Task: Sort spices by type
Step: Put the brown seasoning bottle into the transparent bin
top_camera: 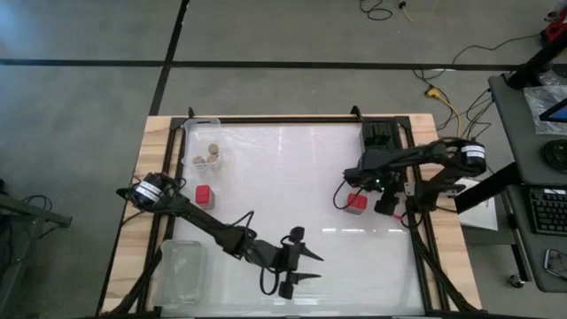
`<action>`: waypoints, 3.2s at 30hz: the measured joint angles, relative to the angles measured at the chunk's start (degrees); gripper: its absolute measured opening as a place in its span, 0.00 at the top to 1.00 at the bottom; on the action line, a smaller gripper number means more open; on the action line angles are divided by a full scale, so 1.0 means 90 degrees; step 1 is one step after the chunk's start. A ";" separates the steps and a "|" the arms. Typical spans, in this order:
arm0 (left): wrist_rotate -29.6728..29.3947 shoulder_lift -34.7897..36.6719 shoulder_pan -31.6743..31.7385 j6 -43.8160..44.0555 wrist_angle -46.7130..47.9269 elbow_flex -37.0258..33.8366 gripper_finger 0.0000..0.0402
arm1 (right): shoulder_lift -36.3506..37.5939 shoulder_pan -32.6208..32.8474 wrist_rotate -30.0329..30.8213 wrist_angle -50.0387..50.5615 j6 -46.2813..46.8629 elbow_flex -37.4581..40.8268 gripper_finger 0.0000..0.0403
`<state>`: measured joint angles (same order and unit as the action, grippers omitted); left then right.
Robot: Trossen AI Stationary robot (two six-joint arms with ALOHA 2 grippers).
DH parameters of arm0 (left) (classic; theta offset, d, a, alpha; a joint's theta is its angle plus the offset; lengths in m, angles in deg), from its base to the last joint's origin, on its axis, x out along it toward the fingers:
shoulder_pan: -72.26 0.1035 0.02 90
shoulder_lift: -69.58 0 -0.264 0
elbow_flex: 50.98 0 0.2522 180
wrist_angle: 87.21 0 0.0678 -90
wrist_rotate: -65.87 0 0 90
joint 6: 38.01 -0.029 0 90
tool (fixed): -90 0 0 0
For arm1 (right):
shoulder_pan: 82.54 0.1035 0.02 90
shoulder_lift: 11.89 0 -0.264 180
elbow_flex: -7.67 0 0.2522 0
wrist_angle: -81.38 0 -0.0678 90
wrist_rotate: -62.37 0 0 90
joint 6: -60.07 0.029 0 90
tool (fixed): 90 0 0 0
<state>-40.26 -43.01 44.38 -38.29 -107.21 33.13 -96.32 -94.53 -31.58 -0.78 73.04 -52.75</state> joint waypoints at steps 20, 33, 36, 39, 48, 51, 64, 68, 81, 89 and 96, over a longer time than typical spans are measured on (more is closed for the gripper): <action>-0.0169 0.0021 -0.0214 0.0596 0.0368 0.0000 0.55 | 0.1122 -0.0002 0.0055 -0.0657 0.0897 -0.0632 0.74; -0.0167 0.0021 -0.0313 0.0596 0.0425 0.0000 0.55 | 0.0979 0.0148 0.0176 -0.0826 0.0846 -0.0772 0.79; -0.0169 0.0021 -0.0306 0.0587 0.0425 0.0000 0.55 | 0.1324 0.0401 0.0128 -0.0345 0.1138 -0.0959 0.72; -0.0169 0.0023 -0.0304 0.0586 0.0425 0.0000 0.55 | 0.1486 0.0750 0.0104 -0.0014 0.1304 -0.0858 0.62; -0.0169 0.0023 -0.0304 0.0537 0.0347 0.0000 0.55 | 0.1049 0.1349 0.0105 0.0230 0.1095 -0.0243 0.34; -0.0169 0.0023 -0.0304 0.0537 0.0323 0.0000 0.55 | 0.0624 0.1345 0.0108 0.0261 0.0741 -0.0132 0.29; -0.0169 0.0023 -0.0306 0.0537 0.0423 0.0000 0.55 | -0.0249 0.1348 -0.0068 0.0037 -0.0019 0.0183 0.26; -0.0169 0.0023 -0.0308 0.0537 0.0428 0.0000 0.55 | -0.0348 0.1360 0.0056 0.0065 -0.0026 0.0195 0.25; -0.0169 0.0023 -0.0308 0.0578 0.0423 0.0000 0.55 | -0.0971 0.1362 0.0058 -0.0076 -0.0181 0.0157 0.29; -0.0169 0.0023 -0.0308 0.0586 0.0453 0.0001 0.55 | -0.1036 0.1360 0.0056 -0.0088 -0.0232 0.0144 0.35; -0.0169 0.0023 -0.0308 0.0586 0.0469 0.0002 0.55 | -0.1044 0.1360 0.0225 -0.0127 -0.0110 0.0153 0.41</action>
<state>-41.78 -42.80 41.61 -33.01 -102.99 33.15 -105.71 -82.29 -29.55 -1.92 72.04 -51.37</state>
